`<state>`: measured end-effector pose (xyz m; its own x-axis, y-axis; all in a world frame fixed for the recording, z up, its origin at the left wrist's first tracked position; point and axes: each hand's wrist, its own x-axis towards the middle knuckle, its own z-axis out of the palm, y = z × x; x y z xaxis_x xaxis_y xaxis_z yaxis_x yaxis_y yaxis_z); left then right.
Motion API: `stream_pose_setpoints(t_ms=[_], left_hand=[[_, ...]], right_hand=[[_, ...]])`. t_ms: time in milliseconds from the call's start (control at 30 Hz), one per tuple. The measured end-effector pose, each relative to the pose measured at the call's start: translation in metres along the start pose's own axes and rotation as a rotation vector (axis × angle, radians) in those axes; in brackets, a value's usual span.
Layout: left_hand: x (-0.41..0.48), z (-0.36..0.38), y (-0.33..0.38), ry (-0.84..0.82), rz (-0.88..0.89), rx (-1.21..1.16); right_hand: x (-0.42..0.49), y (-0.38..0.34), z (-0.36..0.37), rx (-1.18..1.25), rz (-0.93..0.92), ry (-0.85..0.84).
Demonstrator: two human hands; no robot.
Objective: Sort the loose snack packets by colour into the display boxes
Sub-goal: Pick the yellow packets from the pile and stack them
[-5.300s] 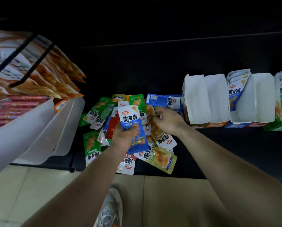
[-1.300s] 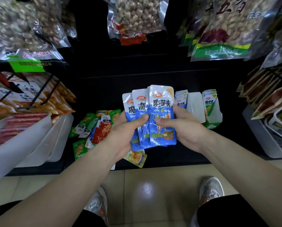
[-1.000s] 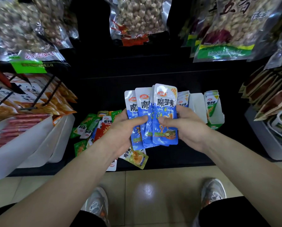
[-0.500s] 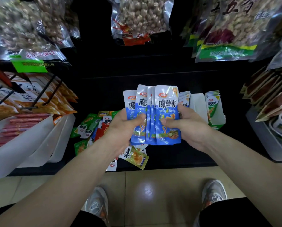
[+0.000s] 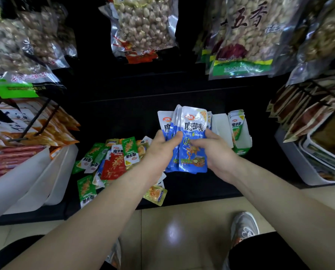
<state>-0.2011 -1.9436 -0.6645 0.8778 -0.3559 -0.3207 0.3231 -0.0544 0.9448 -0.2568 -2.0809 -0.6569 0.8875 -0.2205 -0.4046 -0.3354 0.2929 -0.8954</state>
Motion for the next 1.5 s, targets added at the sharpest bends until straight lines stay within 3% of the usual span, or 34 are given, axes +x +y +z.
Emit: stream_pose_setpoints(t_ms=[333,567,800,1067,1267,1500], left_hand=[[0.012,0.082,-0.045,-0.239,0.032,0.297],[0.057,0.118,-0.067,-0.131,-0.064,0.219],[0.154,0.106,-0.09,0.061,-0.116,0.27],[0.258,0.139,-0.106,0.022,-0.121,0.189],[0.279,0.155,-0.122,0.044,-0.047,0.256],[0.284,0.161,-0.146,0.065,0.023,0.374]], right_hand=[[-0.004,0.008,-0.067,-0.027,0.159,0.237],[0.013,-0.006,-0.135,-0.499,0.313,0.052],[0.075,0.012,-0.194,-0.707,0.291,0.122],[0.142,0.067,-0.209,-0.728,0.172,0.168],[0.18,0.095,-0.201,-0.813,-0.016,0.159],[0.195,0.118,-0.2,-0.927,-0.086,0.138]])
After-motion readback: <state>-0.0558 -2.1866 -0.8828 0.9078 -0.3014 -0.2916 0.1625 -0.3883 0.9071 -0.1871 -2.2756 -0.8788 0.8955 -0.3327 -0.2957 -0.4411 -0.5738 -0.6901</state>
